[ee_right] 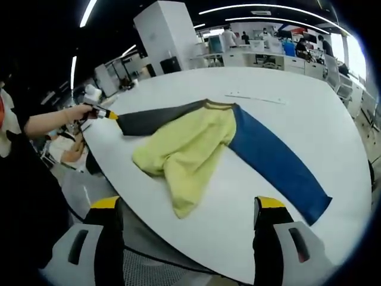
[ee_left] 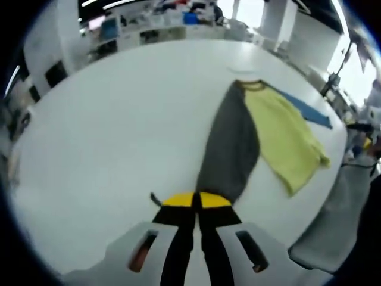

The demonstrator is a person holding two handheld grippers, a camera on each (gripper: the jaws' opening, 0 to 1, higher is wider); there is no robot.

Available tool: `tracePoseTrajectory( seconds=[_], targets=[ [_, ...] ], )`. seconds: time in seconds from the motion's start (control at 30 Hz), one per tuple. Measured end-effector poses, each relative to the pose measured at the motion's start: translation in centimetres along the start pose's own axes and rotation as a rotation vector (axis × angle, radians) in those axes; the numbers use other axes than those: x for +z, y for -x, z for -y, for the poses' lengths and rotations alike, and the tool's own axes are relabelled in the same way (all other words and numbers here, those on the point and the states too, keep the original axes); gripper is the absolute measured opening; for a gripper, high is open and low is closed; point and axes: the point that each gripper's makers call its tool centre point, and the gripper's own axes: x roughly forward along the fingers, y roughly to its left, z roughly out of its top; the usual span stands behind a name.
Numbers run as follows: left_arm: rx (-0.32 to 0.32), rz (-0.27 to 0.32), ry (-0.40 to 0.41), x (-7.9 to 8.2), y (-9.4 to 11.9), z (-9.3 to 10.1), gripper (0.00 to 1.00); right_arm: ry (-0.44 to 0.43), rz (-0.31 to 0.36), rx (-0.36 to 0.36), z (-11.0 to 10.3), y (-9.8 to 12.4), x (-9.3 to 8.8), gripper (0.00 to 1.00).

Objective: Fold the garment on the visible template until the final outline fits inside the template.

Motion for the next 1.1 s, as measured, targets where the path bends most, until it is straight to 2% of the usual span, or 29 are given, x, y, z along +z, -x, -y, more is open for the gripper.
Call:
tracePoseTrajectory(
  seconds=[0.3,0.47,0.7,1.1],
  targets=[
    [0.06,-0.02,0.057,-0.1,-0.8,-3.1,0.0,-0.001,-0.012,-0.009,0.2,-0.4,0.1,0.91],
    [0.089,-0.036,0.097,-0.1,-2.1,-5.1,0.0,-0.006,-0.021,-0.012,0.2,-0.8,0.1,0.91],
    [0.121,-0.057,0.15,-0.1,-3.0,-6.5,0.0,-0.01,-0.027,-0.019,0.2,-1.1,0.2,0.91],
    [0.157,-0.092,0.176,-0.1,-4.7,-8.6,0.0,-0.014,-0.037,-0.032,0.4,-2.0,0.7,0.9]
  ],
)
